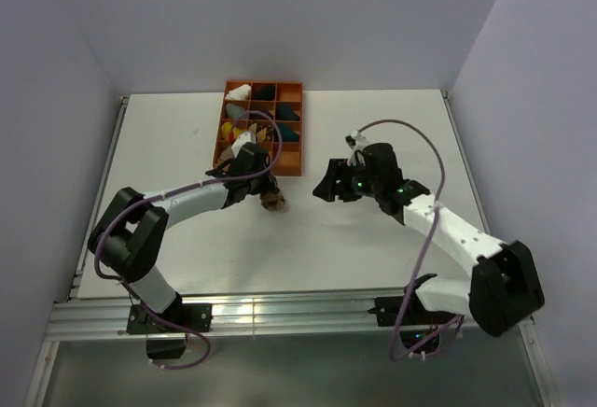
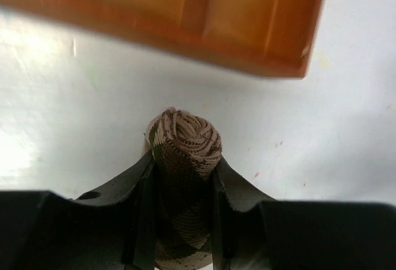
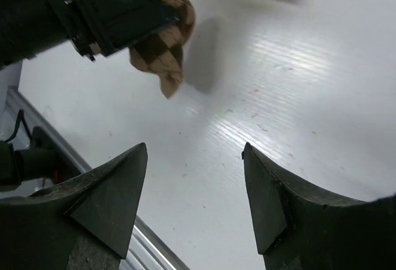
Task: Roll the socks
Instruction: Place the sock in the storage box.
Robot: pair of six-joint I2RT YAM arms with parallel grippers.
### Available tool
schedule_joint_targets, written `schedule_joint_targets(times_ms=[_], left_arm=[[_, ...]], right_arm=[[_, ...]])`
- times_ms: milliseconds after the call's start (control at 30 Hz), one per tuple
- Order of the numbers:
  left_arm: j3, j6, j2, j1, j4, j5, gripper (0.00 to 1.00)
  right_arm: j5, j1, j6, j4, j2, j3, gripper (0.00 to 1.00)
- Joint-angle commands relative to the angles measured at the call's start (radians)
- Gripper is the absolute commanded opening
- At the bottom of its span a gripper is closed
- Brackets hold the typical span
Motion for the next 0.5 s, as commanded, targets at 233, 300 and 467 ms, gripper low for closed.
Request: schedule_joint_targets(times_ms=[233, 300, 467], left_arm=[[0.097, 0.500, -0.140, 0.098, 0.277, 0.008, 0.00], [0.095, 0.581, -0.126, 0.145, 0.352, 0.098, 0.00], [0.118, 0.684, -0.016, 0.222, 0.531, 0.321, 0.00]], right_arm=[[0.188, -0.069, -0.122, -0.219, -0.358, 0.056, 0.71], [0.197, -0.073, -0.130, -0.213, -0.395, 0.041, 0.71], [0.202, -0.086, -0.147, -0.224, -0.418, 0.032, 0.71]])
